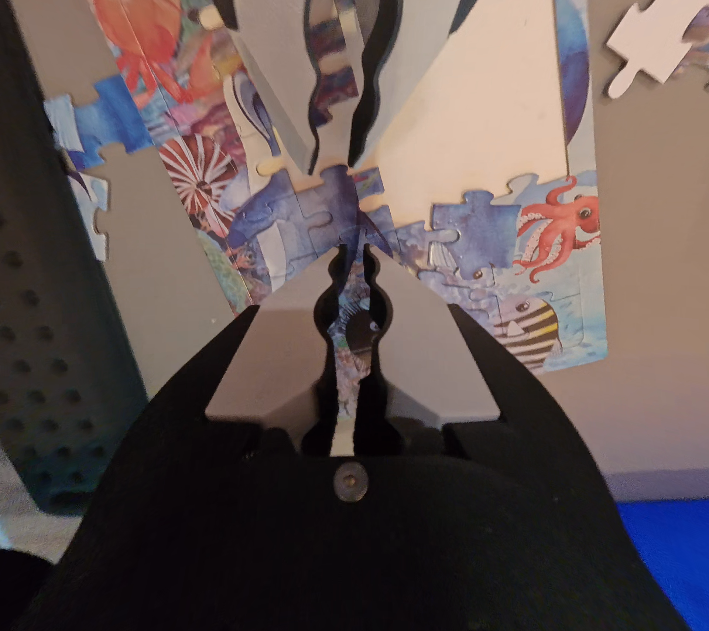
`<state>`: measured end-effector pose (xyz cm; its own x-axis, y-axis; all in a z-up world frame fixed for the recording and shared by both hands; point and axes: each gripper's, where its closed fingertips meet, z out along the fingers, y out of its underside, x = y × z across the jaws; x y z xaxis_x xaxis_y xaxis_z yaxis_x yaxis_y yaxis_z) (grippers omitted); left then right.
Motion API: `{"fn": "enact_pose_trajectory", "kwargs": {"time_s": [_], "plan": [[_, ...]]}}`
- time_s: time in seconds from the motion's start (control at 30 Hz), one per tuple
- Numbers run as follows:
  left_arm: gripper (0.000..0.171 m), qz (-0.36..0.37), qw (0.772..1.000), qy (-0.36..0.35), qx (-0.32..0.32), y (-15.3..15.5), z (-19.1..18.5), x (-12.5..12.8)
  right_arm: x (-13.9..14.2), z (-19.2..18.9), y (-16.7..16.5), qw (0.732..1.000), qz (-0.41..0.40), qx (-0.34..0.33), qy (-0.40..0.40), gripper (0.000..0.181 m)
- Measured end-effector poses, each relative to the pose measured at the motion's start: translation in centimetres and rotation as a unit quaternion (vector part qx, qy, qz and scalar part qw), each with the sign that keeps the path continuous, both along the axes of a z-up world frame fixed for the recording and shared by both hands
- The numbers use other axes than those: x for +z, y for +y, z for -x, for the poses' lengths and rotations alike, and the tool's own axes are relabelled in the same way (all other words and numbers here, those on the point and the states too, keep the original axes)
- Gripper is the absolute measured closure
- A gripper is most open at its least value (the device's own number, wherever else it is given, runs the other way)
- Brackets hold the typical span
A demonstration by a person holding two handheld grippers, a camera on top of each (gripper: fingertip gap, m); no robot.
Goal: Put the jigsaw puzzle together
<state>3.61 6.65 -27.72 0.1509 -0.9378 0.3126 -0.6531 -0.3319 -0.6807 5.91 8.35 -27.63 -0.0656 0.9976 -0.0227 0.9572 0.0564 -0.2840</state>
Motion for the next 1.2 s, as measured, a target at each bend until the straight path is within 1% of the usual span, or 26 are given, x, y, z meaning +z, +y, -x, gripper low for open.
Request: {"fn": "enact_pose_trajectory", "kwargs": {"time_s": [0.03, 0.1, 0.17, 0.23, 0.4, 0.43, 0.47, 0.5, 0.53, 0.63, 0.7, 0.73, 0.8, 0.93, 1.0, 1.07, 1.17, 1.2], "plan": [[0.154, -0.001, 1.0, 0.0, 0.003, 0.2, 0.2, 0.0, 0.1, 0.4, -0.1, 1.0, -0.003, -0.001, 0.019, 0.181], [0.154, -0.001, 1.0, -0.003, 0.009, 0.6, 0.4, 0.2, -0.2, 0.9, -0.1, 0.999, -0.013, -0.004, 0.037, 0.181], [0.154, -0.001, 1.0, -0.003, 0.013, 0.8, 0.6, 0.2, -1.2, 0.7, 0.2, 0.999, -0.025, -0.011, 0.024, 0.181], [0.154, -0.004, 1.0, 0.0, 0.014, 1.0, 0.8, 0.2, -1.4, 0.7, 0.2, 0.999, -0.017, -0.017, 0.025, 0.181], [0.153, -0.005, 1.0, 0.003, 0.019, 1.3, 1.2, 0.2, -0.3, 1.5, 0.6, 0.998, -0.039, -0.017, 0.049, 0.181], [0.153, -0.005, 1.0, 0.004, 0.018, 1.2, 1.2, 0.2, -0.5, 1.6, 0.5, 0.998, -0.036, -0.016, 0.048, 0.181], [0.153, -0.005, 1.0, 0.005, 0.017, 1.2, 1.2, 0.1, -1.2, 1.3, 0.5, 0.999, -0.036, -0.016, 0.028, 0.181], [0.153, -0.006, 1.0, 0.008, 0.018, 1.3, 1.2, 0.0, -1.3, 1.6, 0.6, 0.999, -0.038, -0.018, 0.034, 0.181], [0.153, -0.007, 1.0, 0.011, 0.017, 1.3, 1.2, -0.2, -1.5, 1.5, 0.7, 0.999, -0.039, -0.02, 0.023, 0.181], [0.152, -0.016, 0.999, 0.027, 0.02, 1.4, 1.7, -0.6, -1.1, 1.5, 1.3, 0.998, -0.058, -0.031, 0.021, 0.181], [0.153, -0.019, 0.999, 0.03, 0.023, 1.6, 1.8, -0.7, -0.8, 1.4, 0.3, 0.998, -0.044, -0.027, 0.028, 0.181], [0.153, -0.02, 0.999, 0.031, 0.023, 1.7, 1.8, -0.7, -0.6, 1.4, -0.4, 0.999, -0.037, -0.021, 0.03, 0.174], [0.157, -0.021, 0.999, 0.031, 0.025, 1.8, 1.8, -0.8, -0.4, 1.3, -2.2, 0.999, -0.02, -0.016, 0.028, 0.15], [0.165, -0.026, 0.999, 0.033, 0.033, 2.2, 2.0, -0.9, 0.2, 2.0, -6.1, 0.998, 0.017, 0.006, 0.061, 0.14], [0.169, -0.03, 0.998, 0.036, 0.036, 2.4, 2.1, -1.0, 0.7, 3.0, -8.1, 0.995, 0.037, 0.015, 0.089, 0.14], [0.171, -0.032, 0.998, 0.038, 0.04, 2.6, 2.2, -1.1, 0.5, 3.3, -9.9, 0.994, 0.055, 0.02, 0.088, 0.138], [0.171, -0.031, 0.998, 0.036, 0.04, 2.6, 2.2, -1.1, -0.5, 2.7, -10.9, 0.997, 0.045, 0.012, 0.067, 0.136], [0.171, -0.032, 0.998, 0.037, 0.04, 2.6, 2.1, -1.1, -0.7, 2.5, -10.8, 0.997, 0.038, 0.002, 0.069, 0.136]]}}
